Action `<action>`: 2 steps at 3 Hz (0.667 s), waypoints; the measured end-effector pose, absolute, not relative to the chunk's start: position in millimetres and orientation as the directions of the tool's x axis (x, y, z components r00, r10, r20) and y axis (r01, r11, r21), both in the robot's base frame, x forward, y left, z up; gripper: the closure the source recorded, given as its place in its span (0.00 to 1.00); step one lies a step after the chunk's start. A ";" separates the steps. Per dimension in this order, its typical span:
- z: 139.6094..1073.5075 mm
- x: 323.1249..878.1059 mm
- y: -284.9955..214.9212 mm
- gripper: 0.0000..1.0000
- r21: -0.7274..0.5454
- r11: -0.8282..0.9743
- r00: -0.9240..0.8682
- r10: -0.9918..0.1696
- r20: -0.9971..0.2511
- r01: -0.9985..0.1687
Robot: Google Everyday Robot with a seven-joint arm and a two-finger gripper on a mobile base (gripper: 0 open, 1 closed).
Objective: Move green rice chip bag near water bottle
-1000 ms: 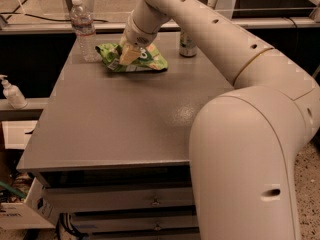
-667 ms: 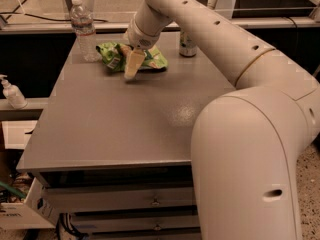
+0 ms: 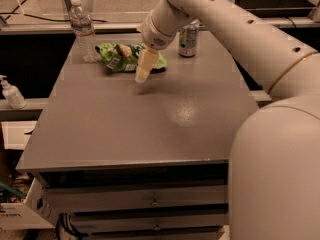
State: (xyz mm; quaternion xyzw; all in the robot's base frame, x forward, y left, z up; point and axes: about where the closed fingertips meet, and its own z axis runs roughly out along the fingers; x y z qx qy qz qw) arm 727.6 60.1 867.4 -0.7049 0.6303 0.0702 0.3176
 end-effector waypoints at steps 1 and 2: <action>890.4 690.8 24.0 0.00 -0.344 0.076 0.143 -0.811 -0.567 -0.936; 902.5 648.2 -19.2 0.00 -0.306 0.181 0.064 -0.761 -0.646 -0.935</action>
Offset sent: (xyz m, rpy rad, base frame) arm -0.1377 -0.1755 0.0443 0.3065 0.0840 -0.2958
